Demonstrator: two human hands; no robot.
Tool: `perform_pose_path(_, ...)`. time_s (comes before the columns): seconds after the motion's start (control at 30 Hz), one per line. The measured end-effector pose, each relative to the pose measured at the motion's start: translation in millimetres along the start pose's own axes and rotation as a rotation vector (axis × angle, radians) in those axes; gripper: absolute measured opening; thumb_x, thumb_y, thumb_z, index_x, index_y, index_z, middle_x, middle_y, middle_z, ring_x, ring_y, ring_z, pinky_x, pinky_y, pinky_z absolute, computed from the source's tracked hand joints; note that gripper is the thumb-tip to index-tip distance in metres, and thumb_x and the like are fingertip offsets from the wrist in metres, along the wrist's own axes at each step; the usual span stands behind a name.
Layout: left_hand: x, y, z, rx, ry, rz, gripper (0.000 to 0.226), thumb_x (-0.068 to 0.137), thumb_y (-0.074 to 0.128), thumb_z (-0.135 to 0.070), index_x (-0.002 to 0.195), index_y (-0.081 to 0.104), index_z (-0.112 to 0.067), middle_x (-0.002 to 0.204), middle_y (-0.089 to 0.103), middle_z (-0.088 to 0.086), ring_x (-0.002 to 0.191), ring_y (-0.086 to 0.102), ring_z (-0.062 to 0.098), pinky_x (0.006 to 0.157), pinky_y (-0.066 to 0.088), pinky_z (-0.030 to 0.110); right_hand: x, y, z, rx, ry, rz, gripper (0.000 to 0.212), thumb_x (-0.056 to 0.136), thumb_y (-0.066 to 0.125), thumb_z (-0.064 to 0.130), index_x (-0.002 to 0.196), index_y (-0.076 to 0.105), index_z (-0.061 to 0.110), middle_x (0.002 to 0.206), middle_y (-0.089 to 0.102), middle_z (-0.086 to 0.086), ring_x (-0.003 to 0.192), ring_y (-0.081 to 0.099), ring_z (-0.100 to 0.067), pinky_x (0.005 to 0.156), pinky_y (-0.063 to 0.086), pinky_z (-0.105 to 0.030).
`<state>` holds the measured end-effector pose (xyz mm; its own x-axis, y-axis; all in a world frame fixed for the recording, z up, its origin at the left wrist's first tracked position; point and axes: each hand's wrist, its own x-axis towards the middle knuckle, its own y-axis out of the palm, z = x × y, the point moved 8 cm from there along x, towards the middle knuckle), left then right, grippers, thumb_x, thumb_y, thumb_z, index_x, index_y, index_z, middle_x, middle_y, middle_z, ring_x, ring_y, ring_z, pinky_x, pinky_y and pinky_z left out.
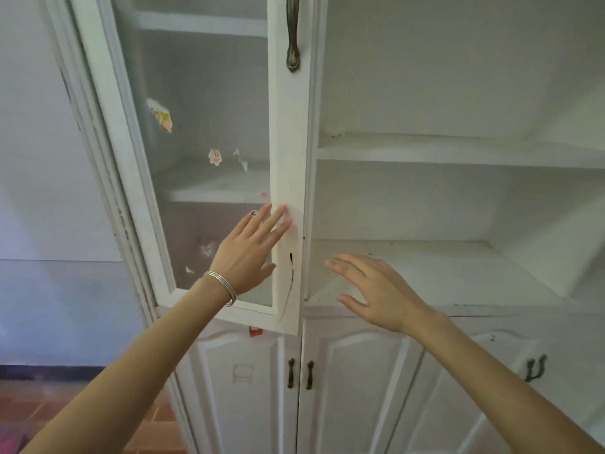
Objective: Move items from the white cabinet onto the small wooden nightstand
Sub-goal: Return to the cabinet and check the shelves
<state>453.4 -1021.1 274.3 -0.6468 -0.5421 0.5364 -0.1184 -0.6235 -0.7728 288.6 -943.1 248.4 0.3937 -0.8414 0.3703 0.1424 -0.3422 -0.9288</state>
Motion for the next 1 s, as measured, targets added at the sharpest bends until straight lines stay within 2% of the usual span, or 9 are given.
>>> perform_pose_path(0.1, 20, 9, 0, -0.008, 0.012, -0.027, 0.089, 0.071, 0.077, -0.031, 0.144, 0.029, -0.013, 0.153, 0.020, 0.008, 0.141, 0.016, 0.028, 0.110, 0.026, 0.049, 12, 5, -16, 0.001, -0.016, 0.008, 0.059, 0.087, 0.033, 0.049, 0.142, 0.029, 0.028, 0.145, 0.038, -0.002, 0.130, 0.036, -0.021, 0.105, 0.023, -0.033)
perform_pose_path(0.37, 49, 35, 14, 0.076, 0.041, -0.066, 0.097, 0.065, 0.079, -0.043, 0.145, 0.031, -0.015, 0.154, 0.020, 0.004, 0.141, 0.016, 0.024, 0.112, 0.021, 0.048, 67, 20, -40, -0.008, -0.065, -0.049, 0.057, 0.086, 0.039, 0.046, 0.138, 0.039, 0.022, 0.137, 0.047, -0.006, 0.124, 0.045, -0.024, 0.101, 0.034, -0.037)
perform_pose_path(0.5, 70, 60, 23, 0.133, -0.010, -0.031, 0.100, 0.068, 0.075, -0.047, 0.147, 0.023, -0.017, 0.155, 0.010, 0.004, 0.143, 0.007, 0.023, 0.113, 0.015, 0.048, 95, 27, -55, -0.030, -0.075, -0.053, 0.056, 0.087, 0.039, 0.046, 0.139, 0.036, 0.024, 0.139, 0.045, -0.003, 0.125, 0.042, -0.021, 0.101, 0.033, -0.035)
perform_pose_path(0.6, 80, 74, 27, 0.139, -0.036, -0.060, 0.098, 0.068, 0.077, -0.039, 0.147, 0.022, -0.016, 0.155, 0.007, 0.004, 0.143, 0.005, 0.023, 0.113, 0.013, 0.049, 110, 34, -72, -0.020, -0.049, -0.070, 0.057, 0.086, 0.040, 0.047, 0.139, 0.036, 0.025, 0.139, 0.045, -0.003, 0.125, 0.042, -0.022, 0.101, 0.034, -0.036)
perform_pose_path(0.77, 82, 73, 28, 0.066, -0.026, -0.167, 0.082, 0.072, 0.071, -0.015, 0.144, 0.033, -0.014, 0.154, 0.019, 0.005, 0.142, 0.012, 0.024, 0.112, 0.014, 0.050, 131, 51, -82, -0.016, -0.037, -0.056, 0.057, 0.087, 0.043, 0.046, 0.140, 0.033, 0.027, 0.140, 0.043, -0.001, 0.127, 0.039, -0.018, 0.101, 0.034, -0.036)
perform_pose_path(0.87, 81, 68, 22, -0.010, -0.021, -0.169, 0.071, 0.074, 0.068, -0.022, 0.139, 0.042, -0.012, 0.153, 0.023, 0.007, 0.142, 0.013, 0.026, 0.113, 0.015, 0.051, 135, 57, -84, 0.020, -0.017, -0.068, 0.054, 0.089, 0.046, 0.044, 0.139, 0.035, 0.029, 0.140, 0.042, 0.004, 0.127, 0.037, -0.013, 0.100, 0.034, -0.033)
perform_pose_path(1.0, 73, 69, 14, -0.105, -0.003, -0.154, 0.070, 0.074, 0.068, -0.026, 0.138, 0.043, -0.011, 0.152, 0.026, 0.010, 0.141, 0.013, 0.031, 0.112, 0.016, 0.053, 120, 67, -105, 0.014, 0.059, -0.090, 0.055, 0.087, 0.041, 0.048, 0.136, 0.039, 0.024, 0.140, 0.042, 0.002, 0.126, 0.039, -0.015, 0.099, 0.034, -0.032)
